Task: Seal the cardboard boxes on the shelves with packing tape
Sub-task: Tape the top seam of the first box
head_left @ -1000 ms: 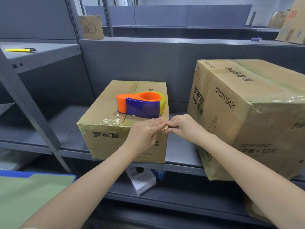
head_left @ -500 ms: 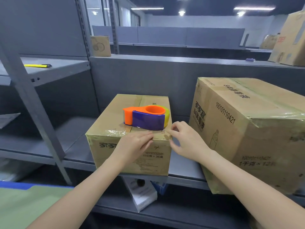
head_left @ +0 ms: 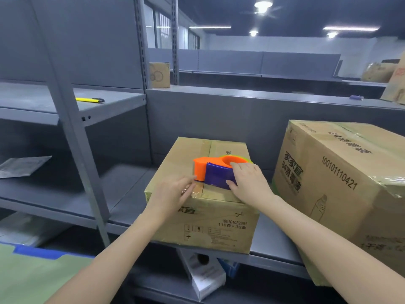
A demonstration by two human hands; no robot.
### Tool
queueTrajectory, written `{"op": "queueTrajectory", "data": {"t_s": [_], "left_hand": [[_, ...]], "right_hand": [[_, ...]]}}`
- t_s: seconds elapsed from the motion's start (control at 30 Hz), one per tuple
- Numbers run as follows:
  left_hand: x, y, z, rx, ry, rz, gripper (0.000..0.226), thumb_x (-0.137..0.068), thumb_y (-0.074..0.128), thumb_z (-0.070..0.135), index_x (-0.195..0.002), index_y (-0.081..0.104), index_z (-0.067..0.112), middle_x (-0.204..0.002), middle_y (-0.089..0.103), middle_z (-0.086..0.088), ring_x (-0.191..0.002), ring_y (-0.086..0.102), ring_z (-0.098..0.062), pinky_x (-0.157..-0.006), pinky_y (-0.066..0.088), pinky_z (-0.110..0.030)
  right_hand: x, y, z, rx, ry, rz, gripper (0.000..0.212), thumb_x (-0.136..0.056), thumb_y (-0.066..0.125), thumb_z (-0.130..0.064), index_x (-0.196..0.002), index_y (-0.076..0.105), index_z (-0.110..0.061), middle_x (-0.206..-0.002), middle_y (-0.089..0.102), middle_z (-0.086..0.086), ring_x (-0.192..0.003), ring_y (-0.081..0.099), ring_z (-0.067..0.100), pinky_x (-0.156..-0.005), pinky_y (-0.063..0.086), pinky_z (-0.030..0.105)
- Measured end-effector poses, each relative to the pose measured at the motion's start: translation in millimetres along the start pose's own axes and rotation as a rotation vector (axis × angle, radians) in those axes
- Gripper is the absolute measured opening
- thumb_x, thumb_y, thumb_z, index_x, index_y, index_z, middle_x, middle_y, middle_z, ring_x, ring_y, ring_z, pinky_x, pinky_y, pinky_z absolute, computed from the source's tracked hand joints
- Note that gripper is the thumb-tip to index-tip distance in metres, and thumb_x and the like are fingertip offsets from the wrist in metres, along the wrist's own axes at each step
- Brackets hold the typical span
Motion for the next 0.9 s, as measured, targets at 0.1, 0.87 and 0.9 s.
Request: {"op": "queueTrajectory", "data": {"t_s": [0.1,0.87,0.9], "left_hand": [[-14.8,-3.7,-4.1,-0.061,0.012,0.055,0.04,-0.087,0.064,0.017,-0.126,0.058,0.007,-0.099,0.064,-0.015,-0.089,0.06,-0.029,-0.075,0.05,-0.037],[-89.4,5.6,69.3,0.039,0.304,0.128,0.035,-0.068,0.073,-0.007,-0.102,0.066,-0.007,-0.098,0.068,-0.019,-0.087,0.064,-0.036,-0.072,0.055,-0.041],[-96.6,2.3,79.6,0.054,0.321,0.136,0.034,-0.071,0.07,-0.007,-0.105,0.065,-0.007,-0.101,0.067,-0.02,-0.09,0.063,-0.036,-0.075,0.054,-0.041]], "right_hand": [[-7.6,-1.4,3.9,0.023,0.015,-0.073,0.035,-0.092,0.052,-0.039,-0.118,0.051,-0.017,-0.117,0.059,0.0,-0.111,0.051,0.02,-0.101,0.03,0.035],[8.6,-78.4,42.3,-0.142,0.162,0.031,0.027,-0.089,0.061,-0.027,-0.115,0.054,-0.02,-0.111,0.06,-0.003,-0.105,0.051,0.019,-0.1,0.026,0.04],[10.8,-90.3,49.5,-0.119,0.171,0.048,0.028,-0.089,0.06,-0.027,-0.116,0.054,-0.02,-0.113,0.06,-0.002,-0.107,0.05,0.02,-0.099,0.027,0.04]]}}
Point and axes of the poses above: each hand's wrist, its own x-axis away from the middle knuckle, its own y-axis out of the palm, z = x × y, the point moved 2 cm from there along -x, towards the middle knuckle
